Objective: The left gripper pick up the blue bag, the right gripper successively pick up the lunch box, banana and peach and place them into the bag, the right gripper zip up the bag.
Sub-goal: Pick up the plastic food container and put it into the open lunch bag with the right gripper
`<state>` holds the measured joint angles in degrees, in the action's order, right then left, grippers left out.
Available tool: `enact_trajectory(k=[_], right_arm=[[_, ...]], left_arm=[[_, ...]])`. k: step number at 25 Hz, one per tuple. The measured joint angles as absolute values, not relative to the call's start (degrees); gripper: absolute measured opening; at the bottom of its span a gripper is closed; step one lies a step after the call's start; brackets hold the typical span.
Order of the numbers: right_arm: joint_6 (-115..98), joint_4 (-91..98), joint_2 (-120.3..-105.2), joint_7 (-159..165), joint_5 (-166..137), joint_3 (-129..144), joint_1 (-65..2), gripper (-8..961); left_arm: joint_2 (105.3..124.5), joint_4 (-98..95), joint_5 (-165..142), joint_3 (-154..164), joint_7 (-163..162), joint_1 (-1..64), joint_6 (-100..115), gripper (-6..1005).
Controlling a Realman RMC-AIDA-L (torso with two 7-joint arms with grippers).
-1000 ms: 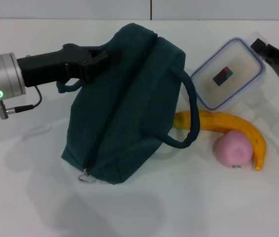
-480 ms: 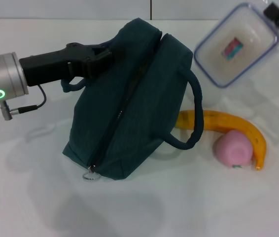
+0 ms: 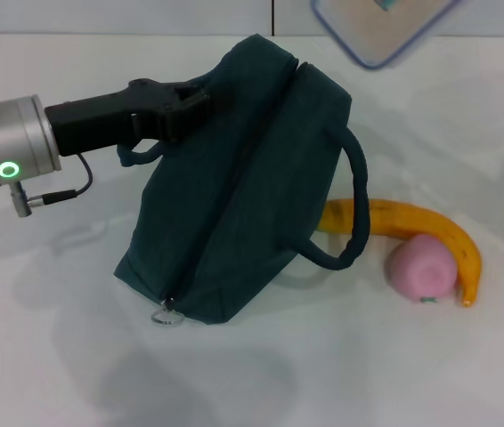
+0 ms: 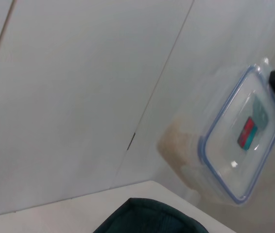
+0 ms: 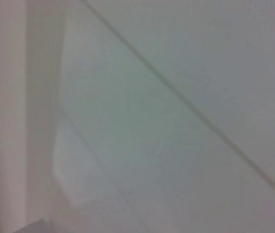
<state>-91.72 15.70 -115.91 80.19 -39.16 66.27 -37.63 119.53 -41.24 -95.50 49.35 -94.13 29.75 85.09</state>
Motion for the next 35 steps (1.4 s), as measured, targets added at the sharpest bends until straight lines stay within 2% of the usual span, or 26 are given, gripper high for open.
enact_trajectory(k=[10,22,31,35], right_arm=[[-90.7,15.3,-116.19,81.2,-39.3,75.3,-40.8,95],[-85.3,15.5,-116.19,81.1,-39.4,84.3,-36.9,95],[-82.2,16.8,-116.19,81.4,-34.0,95.7,-37.4,94],[-81.8,19.5,-116.19,80.4,-33.5,96.1,-35.4,127]], left_arm=[[119.57,-40.6,-93.9,49.4,-93.5,30.8,83.8,41],[119.48,-39.7,-93.5,49.2,-93.9,31.0,83.6,41],[119.52,-38.9,-93.5,49.4,-93.8,32.3,82.7,41],[119.53,-38.9,-93.5,49.4,-93.7,32.0,82.2,41]])
